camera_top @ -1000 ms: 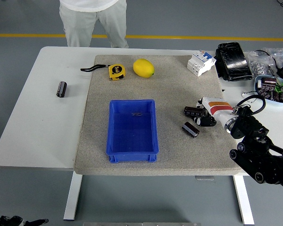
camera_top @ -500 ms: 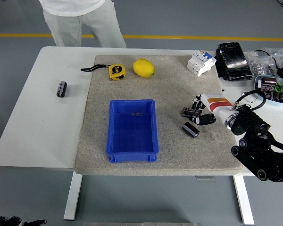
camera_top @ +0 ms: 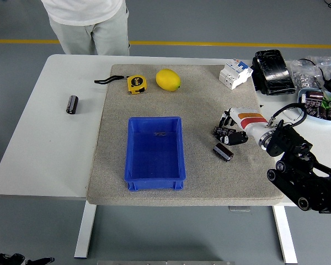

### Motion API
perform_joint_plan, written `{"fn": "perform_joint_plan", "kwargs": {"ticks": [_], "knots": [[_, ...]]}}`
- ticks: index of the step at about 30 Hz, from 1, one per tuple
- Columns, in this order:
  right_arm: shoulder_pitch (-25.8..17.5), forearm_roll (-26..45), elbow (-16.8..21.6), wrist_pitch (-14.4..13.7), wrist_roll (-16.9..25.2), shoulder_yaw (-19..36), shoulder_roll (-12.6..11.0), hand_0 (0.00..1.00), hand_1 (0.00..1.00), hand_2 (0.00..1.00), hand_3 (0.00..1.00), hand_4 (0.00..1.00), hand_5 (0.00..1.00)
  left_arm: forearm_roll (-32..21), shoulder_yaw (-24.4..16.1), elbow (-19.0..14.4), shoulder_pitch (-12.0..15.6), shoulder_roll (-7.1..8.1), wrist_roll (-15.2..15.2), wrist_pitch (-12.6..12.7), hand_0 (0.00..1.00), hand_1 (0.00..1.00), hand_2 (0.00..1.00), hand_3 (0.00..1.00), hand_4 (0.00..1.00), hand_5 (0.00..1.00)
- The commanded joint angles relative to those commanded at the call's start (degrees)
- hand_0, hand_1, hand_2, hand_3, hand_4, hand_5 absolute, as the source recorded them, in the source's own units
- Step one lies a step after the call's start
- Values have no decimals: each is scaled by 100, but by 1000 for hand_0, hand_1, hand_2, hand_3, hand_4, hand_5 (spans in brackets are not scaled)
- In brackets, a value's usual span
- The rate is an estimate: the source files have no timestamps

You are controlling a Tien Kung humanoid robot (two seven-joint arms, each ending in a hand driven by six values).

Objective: Pick up the battery,place it into the box

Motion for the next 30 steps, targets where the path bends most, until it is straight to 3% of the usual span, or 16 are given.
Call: {"fn": "perform_joint_plan", "kwargs": {"ticks": [14, 15, 26, 27, 30], "knots": [[1, 59, -156, -147, -62, -72, 120, 476, 528, 549, 508, 861, 321, -98, 75, -7, -38, 0, 8, 14, 777, 798, 828, 678, 753, 650], [0, 58, -150, -176, -67, -82, 124, 443, 462, 489, 477, 829, 309, -96, 74, -8, -38, 1, 8, 13, 776, 799, 829, 677, 753, 650], [13, 70, -153, -532, -205, -136, 158, 402, 421, 453, 455, 768, 278, -105, 89, -11, -40, 2, 10, 9, 777, 799, 829, 678, 753, 650], [12, 67, -156, -546, -212, -137, 159, 315, 395, 429, 450, 797, 87, -108, 92, -11, -40, 2, 10, 9, 777, 799, 830, 677, 753, 650], [9, 74, -201, -515, -242, -153, 174, 315, 395, 429, 450, 797, 87, -111, 94, -13, -38, 0, 14, 9, 777, 799, 830, 677, 753, 650]]}}
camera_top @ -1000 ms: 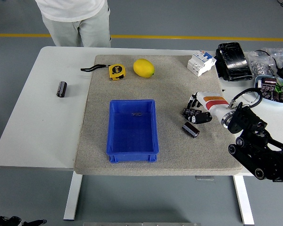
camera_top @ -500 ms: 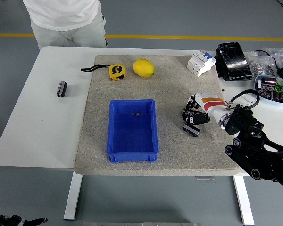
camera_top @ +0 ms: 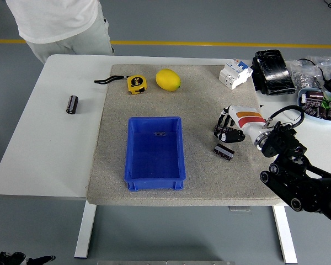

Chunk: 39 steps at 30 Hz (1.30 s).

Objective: Pick up the battery,place it into the box

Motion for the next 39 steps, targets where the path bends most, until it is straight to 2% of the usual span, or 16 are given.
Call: {"fn": "perform_joint_plan", "kwargs": {"ticks": [8, 9, 14, 15, 39], "knots": [[-17, 62, -83, 58, -35, -99, 32, 325, 394, 426, 447, 791, 75, -4, 11, -2, -5, -1, -1, -5, 777, 800, 828, 677, 753, 651], [-15, 47, -80, 49, -39, -105, 33, 278, 375, 411, 443, 833, 36, -4, 11, -1, -6, -1, -3, -5, 777, 800, 829, 676, 752, 650], [-2, -81, -71, -39, -48, -101, 37, 278, 375, 411, 443, 833, 36, -7, 12, -1, -6, -4, -5, 0, 777, 800, 829, 676, 752, 650], [-1, -104, -69, -50, -52, -102, 35, 213, 335, 383, 426, 863, 2, -14, 17, -1, -6, -3, -5, 0, 778, 800, 829, 675, 751, 648], [-6, -194, -48, -60, -39, -33, -11, 213, 316, 374, 416, 868, 2, 106, -56, -6, 28, -3, 8, -29, 778, 800, 828, 674, 750, 647]]}}
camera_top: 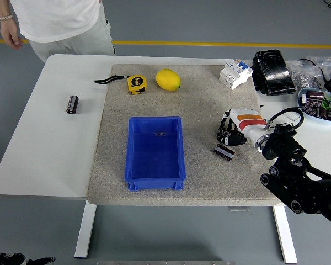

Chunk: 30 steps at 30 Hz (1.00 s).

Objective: Pick up the battery,place it into the box

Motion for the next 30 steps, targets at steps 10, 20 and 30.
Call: {"fn": "perform_joint_plan", "kwargs": {"ticks": [10, 20, 30], "knots": [[60, -55, 53, -3, 14, 114, -75, 213, 314, 373, 414, 870, 2, -8, 9, 4, -1, 12, -6, -3, 777, 799, 828, 674, 750, 646], [57, -47, 51, 14, 12, 97, -73, 207, 311, 369, 414, 873, 2, -22, 13, 7, -10, 9, -13, 4, 777, 799, 827, 674, 750, 646], [65, -42, 31, 31, 17, 103, -64, 205, 311, 369, 414, 874, 2, -34, 27, 5, -11, 12, -8, -2, 777, 798, 828, 673, 750, 646]]}}
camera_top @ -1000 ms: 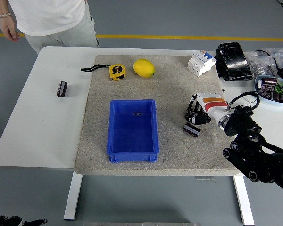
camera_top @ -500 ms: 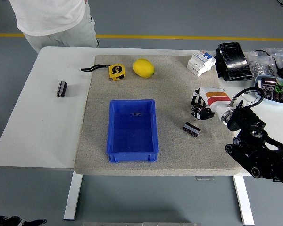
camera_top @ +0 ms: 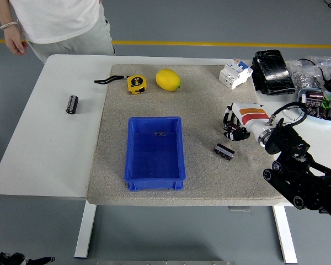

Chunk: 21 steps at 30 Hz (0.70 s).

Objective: Pick up the battery,place it into the box

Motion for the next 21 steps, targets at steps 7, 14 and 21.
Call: {"fn": "perform_joint_plan", "kwargs": {"ticks": [7, 14, 21], "knots": [[-23, 35, -43, 29, -1, -11, 6, 210, 310, 369, 412, 874, 2, -2, -5, 0, 1, -3, 2, 3, 777, 798, 827, 673, 750, 647], [-17, 76, -35, 44, -9, 20, 2, 192, 289, 353, 409, 868, 2, 13, -10, 2, 0, -3, -2, 2, 777, 798, 827, 675, 750, 647], [-44, 522, -189, -21, 10, -34, 29, 130, 222, 315, 391, 814, 115, -6, -1, 3, -1, -12, -5, 13, 777, 798, 828, 673, 750, 647]]}}
